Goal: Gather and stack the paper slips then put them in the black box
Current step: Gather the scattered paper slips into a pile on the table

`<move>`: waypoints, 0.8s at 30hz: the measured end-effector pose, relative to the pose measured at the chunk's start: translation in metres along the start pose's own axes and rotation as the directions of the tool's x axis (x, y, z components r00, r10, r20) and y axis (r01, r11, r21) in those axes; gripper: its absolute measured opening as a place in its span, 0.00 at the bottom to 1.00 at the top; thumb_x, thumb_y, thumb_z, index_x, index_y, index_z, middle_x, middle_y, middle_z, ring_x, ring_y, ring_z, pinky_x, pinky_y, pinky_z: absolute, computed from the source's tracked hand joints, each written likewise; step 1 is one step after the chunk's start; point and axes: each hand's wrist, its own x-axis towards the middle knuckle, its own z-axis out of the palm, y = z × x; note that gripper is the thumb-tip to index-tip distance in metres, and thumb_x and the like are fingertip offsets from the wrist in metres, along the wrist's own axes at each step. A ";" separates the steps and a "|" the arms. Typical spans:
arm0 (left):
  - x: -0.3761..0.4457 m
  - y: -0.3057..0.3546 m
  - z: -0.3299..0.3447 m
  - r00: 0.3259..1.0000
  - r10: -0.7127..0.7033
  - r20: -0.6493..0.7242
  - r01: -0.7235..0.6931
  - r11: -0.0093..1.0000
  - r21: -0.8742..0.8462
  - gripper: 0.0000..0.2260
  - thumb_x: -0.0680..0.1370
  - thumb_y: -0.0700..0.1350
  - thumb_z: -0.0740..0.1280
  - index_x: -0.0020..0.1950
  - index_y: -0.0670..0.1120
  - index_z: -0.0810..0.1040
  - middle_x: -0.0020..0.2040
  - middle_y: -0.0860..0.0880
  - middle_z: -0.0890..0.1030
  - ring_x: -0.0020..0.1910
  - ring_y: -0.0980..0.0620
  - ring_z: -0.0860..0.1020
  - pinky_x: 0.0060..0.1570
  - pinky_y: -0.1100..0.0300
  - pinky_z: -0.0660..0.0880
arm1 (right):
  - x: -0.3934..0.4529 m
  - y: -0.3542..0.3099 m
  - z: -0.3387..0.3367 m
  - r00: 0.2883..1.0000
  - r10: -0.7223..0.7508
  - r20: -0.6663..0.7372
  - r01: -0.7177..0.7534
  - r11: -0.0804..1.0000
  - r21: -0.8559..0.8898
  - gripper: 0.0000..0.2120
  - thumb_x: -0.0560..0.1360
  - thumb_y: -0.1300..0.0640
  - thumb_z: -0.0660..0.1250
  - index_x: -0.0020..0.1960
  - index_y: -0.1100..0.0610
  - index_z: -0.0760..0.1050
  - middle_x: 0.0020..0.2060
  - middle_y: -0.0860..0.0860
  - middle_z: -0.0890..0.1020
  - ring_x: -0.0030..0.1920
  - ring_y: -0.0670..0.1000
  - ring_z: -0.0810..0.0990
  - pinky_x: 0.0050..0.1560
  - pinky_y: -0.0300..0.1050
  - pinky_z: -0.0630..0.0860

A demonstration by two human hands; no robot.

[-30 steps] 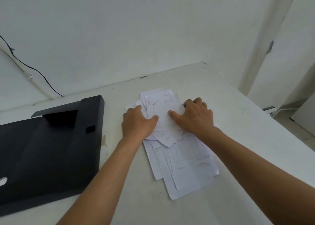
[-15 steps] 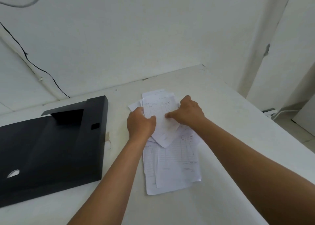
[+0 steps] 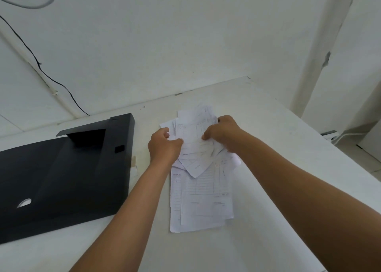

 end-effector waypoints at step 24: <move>-0.001 0.004 -0.002 1.000 -0.010 -0.017 0.010 0.999 0.034 0.06 0.77 0.42 0.72 0.50 0.50 0.76 0.45 0.57 0.71 0.51 0.47 0.75 0.41 0.63 0.68 | -0.018 0.036 -0.018 0.975 -0.204 -0.093 0.086 0.722 -0.687 0.33 0.70 0.28 0.65 0.59 0.55 0.76 0.59 0.53 0.76 0.59 0.58 0.77 0.61 0.58 0.75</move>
